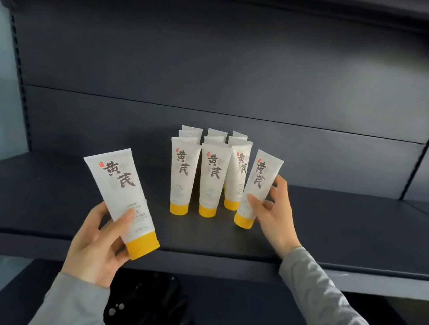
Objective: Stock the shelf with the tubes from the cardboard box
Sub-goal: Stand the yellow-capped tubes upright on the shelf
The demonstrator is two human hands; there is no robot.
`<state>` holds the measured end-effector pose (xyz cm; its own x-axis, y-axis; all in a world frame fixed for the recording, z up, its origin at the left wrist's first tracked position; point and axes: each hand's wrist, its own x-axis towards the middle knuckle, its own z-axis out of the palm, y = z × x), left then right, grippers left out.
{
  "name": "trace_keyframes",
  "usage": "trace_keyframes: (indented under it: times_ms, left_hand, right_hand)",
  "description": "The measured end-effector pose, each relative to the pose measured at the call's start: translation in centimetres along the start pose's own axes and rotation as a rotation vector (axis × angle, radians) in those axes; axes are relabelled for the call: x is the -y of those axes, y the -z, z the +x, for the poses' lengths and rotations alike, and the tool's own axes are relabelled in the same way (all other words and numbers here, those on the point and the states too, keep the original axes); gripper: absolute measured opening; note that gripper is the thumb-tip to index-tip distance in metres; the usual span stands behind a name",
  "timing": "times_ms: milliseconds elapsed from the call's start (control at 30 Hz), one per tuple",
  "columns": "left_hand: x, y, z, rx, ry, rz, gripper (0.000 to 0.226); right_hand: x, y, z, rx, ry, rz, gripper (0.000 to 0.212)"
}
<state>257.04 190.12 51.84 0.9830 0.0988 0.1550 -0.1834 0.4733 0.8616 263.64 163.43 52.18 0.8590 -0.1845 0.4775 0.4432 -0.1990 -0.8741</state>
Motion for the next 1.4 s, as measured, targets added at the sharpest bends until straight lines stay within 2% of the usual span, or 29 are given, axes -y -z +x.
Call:
trace_keyframes:
  times_ms: [200,400,533,833,900,1033,1100,1167,1300,1400]
  left_hand:
    - [0.4,0.9,1.7,0.041,0.021,-0.027,0.032]
    - [1.1,0.9,2.4,0.037,0.034,-0.056,0.027]
    - [1.4,0.8,2.2,0.054,0.036,-0.057,0.042]
    - [1.7,0.6,1.3,0.059,-0.017,-0.057,0.044]
    - [1.7,0.6,1.1,0.063,-0.034,-0.042,0.044]
    - [1.7,0.4,1.0,0.089,-0.056,-0.026,0.043]
    - [1.7,-0.1,0.9,0.117,-0.068,-0.019,0.042]
    - [1.8,-0.7,0.8,0.150,-0.072,-0.013,0.041]
    - [2.1,-2.3,0.4,0.204,-0.096,-0.012,0.041]
    - [2.3,-3.0,0.3,0.235,-0.123,-0.006,0.043]
  right_hand:
    - [-0.9,-1.6,1.9,0.008,0.013,-0.103,0.054]
    - [-1.1,-1.5,2.2,0.061,-0.016,-0.148,0.042]
    - [-1.3,-1.2,2.2,0.074,-0.039,-0.192,0.044]
    - [-1.2,-0.9,2.1,0.083,-0.076,-0.234,0.040]
    - [-1.0,-0.9,1.5,0.012,-0.052,-0.249,0.037]
    - [0.3,-0.8,-0.7,-0.272,0.068,-0.212,0.029]
    - [1.5,-1.2,-2.2,-0.298,0.144,-0.166,0.024]
    - [2.6,-1.9,-3.7,-0.231,0.185,-0.120,0.022]
    - [4.4,-3.7,-6.7,0.066,0.165,-0.025,0.021]
    - [4.9,-4.7,-8.2,0.223,0.096,0.028,0.032]
